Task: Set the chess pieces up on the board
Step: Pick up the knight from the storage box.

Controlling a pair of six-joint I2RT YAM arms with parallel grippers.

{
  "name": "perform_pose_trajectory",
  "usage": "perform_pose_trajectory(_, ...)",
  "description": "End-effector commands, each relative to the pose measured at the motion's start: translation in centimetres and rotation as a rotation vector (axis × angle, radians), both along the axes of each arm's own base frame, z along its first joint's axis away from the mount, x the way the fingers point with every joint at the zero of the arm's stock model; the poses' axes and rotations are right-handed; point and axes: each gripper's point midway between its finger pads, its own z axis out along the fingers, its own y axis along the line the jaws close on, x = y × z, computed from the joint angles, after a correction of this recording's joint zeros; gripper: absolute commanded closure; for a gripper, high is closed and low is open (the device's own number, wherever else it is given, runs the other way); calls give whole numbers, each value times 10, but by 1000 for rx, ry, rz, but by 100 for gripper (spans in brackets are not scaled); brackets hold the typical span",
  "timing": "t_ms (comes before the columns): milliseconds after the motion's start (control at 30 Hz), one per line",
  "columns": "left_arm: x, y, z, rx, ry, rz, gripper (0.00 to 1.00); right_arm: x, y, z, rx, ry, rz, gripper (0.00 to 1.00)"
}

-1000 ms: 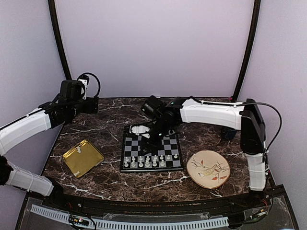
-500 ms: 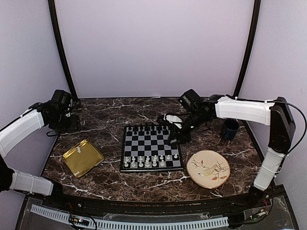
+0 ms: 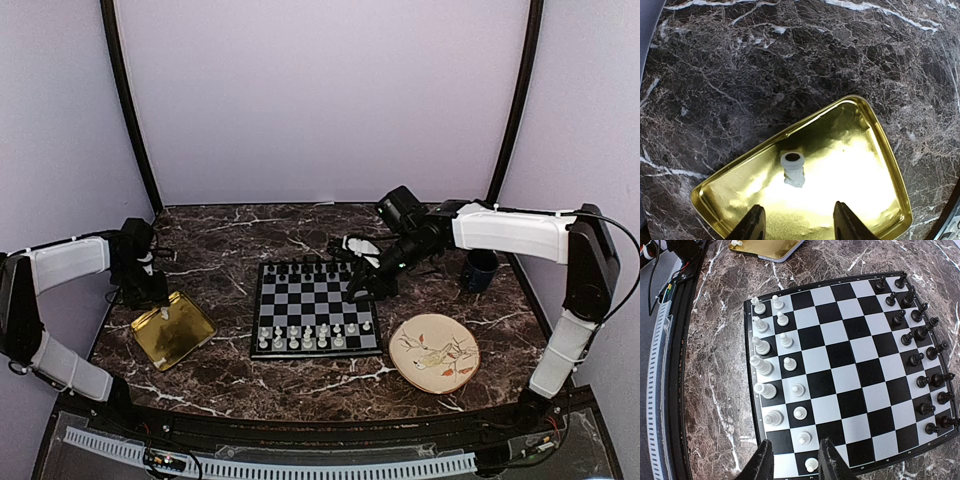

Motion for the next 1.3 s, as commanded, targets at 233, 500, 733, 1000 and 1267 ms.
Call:
perform_pose_trajectory(233, 6, 8, -21, 38, 37, -3, 68, 1, 2, 9, 30, -31, 12, 68)
perform_pose_trajectory(500, 4, 7, -35, 38, 67, -19, 68, 2, 1, 5, 21, -24, 14, 68)
perform_pose_trajectory(733, 5, 2, -44, 14, 89, -31, 70, 2, 2, 2, 15, -18, 16, 68)
perform_pose_trajectory(1000, 8, -10, -52, -39, 101, -90, 76, 1, 3, -1, 8, -6, 20, 68)
perform_pose_trajectory(1267, 10, -23, -40, -86, 54, -179, 87, 1, 3, -3, 6, 1, 20, 68)
